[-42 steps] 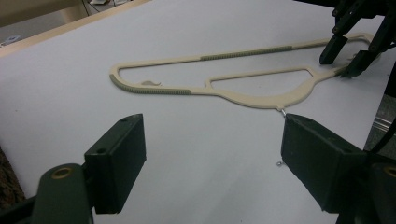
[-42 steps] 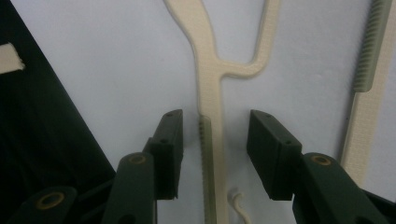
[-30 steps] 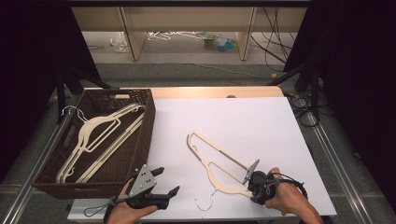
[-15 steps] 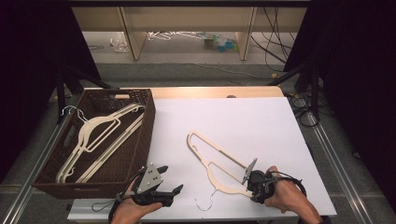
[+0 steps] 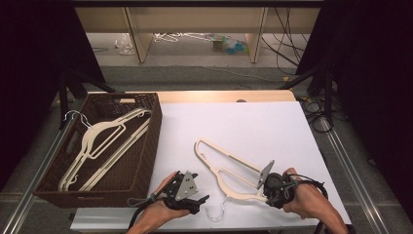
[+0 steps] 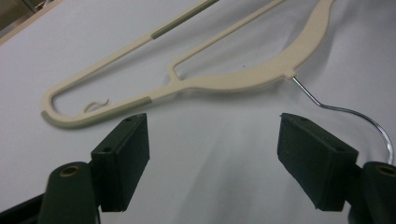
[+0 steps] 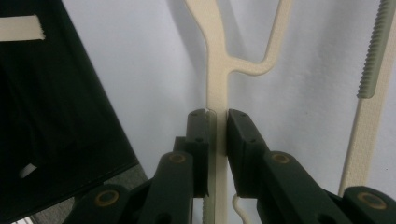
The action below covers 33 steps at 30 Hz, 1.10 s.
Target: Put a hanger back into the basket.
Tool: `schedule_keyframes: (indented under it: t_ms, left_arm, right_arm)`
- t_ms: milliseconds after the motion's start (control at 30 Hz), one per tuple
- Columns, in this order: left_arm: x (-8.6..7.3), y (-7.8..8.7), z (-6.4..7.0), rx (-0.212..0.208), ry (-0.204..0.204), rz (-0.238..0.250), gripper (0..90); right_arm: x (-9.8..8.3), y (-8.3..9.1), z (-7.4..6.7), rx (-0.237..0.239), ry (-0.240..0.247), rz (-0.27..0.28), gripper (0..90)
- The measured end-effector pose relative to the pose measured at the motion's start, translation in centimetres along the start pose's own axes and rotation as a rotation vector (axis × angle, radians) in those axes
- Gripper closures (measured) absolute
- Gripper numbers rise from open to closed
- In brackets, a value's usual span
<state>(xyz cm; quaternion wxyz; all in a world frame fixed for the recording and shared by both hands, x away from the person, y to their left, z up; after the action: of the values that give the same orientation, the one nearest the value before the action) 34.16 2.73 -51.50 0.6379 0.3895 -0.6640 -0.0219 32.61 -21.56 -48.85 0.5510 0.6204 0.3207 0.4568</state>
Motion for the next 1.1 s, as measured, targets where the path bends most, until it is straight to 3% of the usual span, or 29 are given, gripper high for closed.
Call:
schedule_keyframes:
  t_ms: [133,333,500,600,733,900,1100]
  left_arm:
    - [0.7,-1.5,0.1,-0.015,-0.061,-0.001,27.7]
    - [1.2,-2.8,0.2,-0.046,-0.170,-0.053,29.1]
    - [1.3,-3.2,0.1,-0.053,-0.211,-0.065,29.9]
    - [1.1,-3.4,0.3,-0.080,-0.235,-0.098,29.7]
    - [1.1,-3.6,0.4,-0.081,-0.255,-0.101,30.2]
    - [1.1,-4.3,0.5,-0.073,-0.319,-0.120,30.0]
    - [1.3,-5.1,0.5,-0.073,-0.337,-0.116,28.9]
  right_arm:
    - [0.1,0.4,-0.2,-0.002,0.003,0.006,79.3]
    - [0.0,0.4,-0.2,0.004,-0.004,-0.003,79.3]
    - [0.1,0.4,-0.2,0.007,0.000,0.000,79.3]
    - [0.0,0.4,-0.2,0.011,-0.004,0.000,79.3]
    - [0.0,0.4,-0.2,0.010,-0.001,-0.001,79.3]
    - [0.0,0.6,0.0,-0.005,0.021,-0.002,79.3]
    - [0.1,1.0,-0.4,0.009,0.008,0.017,79.3]
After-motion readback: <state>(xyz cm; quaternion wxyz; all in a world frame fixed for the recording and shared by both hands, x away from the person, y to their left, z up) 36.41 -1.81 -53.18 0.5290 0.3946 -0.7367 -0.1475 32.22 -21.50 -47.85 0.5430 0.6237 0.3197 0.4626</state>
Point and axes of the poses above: each handheld gripper's, and its own axes: y roughly backward along the jaws, x roughly out of its top, z roughly to its right, the point moved 7 cm from there along -y, roughly forward along the jaws, and after that the axes turned 5 degrees about z, right-handed, at the moved point
